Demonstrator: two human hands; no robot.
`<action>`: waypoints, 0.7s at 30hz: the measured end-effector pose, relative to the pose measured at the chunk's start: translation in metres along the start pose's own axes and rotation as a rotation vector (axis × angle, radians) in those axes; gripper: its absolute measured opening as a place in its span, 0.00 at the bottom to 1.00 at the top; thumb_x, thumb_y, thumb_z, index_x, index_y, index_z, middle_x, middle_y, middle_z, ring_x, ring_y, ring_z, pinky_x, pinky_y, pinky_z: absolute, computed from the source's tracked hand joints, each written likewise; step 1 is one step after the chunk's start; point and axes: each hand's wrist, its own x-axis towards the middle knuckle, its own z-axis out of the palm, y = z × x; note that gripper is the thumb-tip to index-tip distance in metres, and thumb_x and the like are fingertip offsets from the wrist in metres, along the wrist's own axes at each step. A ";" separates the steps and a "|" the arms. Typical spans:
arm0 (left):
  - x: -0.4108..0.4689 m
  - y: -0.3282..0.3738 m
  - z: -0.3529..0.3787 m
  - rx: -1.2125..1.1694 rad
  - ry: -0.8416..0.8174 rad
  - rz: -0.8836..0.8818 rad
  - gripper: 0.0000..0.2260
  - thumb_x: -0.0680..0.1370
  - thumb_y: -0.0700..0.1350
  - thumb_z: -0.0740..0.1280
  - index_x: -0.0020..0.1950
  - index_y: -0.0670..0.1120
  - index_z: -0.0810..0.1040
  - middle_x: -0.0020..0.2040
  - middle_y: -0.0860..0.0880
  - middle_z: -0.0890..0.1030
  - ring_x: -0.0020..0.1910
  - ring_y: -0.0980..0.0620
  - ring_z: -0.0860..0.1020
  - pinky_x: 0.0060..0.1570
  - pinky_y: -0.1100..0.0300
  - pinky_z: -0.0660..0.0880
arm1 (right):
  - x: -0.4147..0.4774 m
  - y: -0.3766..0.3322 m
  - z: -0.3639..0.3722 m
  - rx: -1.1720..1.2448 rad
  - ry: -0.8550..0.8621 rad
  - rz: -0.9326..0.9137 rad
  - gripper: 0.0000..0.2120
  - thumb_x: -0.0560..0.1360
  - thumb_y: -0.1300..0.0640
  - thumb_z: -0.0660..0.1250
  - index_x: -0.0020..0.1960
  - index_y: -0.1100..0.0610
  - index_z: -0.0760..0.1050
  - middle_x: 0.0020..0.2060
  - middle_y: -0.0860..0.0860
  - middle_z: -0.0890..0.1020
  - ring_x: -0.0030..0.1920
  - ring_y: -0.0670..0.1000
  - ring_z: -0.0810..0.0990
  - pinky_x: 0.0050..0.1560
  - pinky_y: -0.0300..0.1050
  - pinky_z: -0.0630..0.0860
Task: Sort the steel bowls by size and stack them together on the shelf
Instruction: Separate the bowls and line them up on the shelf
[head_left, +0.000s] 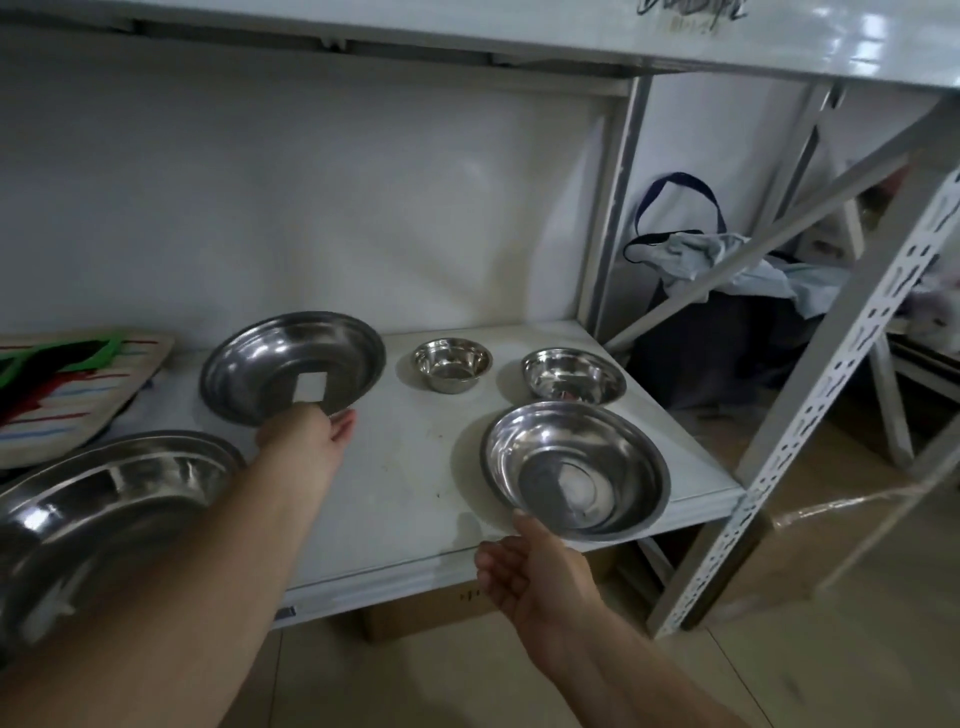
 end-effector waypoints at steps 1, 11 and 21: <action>-0.015 -0.004 0.000 0.043 -0.026 -0.004 0.20 0.85 0.35 0.48 0.73 0.38 0.70 0.52 0.35 0.82 0.41 0.45 0.81 0.40 0.55 0.77 | 0.000 -0.001 -0.003 0.030 0.047 -0.012 0.13 0.80 0.56 0.69 0.52 0.68 0.77 0.33 0.62 0.83 0.30 0.56 0.82 0.32 0.47 0.81; -0.100 -0.032 -0.027 0.538 -0.192 0.023 0.11 0.86 0.42 0.61 0.60 0.38 0.80 0.40 0.39 0.87 0.34 0.47 0.85 0.27 0.59 0.80 | -0.006 -0.034 -0.030 0.063 0.296 -0.193 0.04 0.79 0.66 0.66 0.50 0.67 0.78 0.26 0.59 0.85 0.22 0.51 0.83 0.25 0.42 0.79; -0.140 -0.021 -0.047 0.598 -0.191 0.101 0.11 0.84 0.42 0.63 0.53 0.37 0.82 0.27 0.45 0.86 0.26 0.51 0.85 0.26 0.60 0.80 | -0.077 -0.119 -0.034 -0.299 0.190 -0.612 0.08 0.80 0.61 0.66 0.45 0.61 0.80 0.34 0.57 0.86 0.31 0.50 0.82 0.35 0.46 0.79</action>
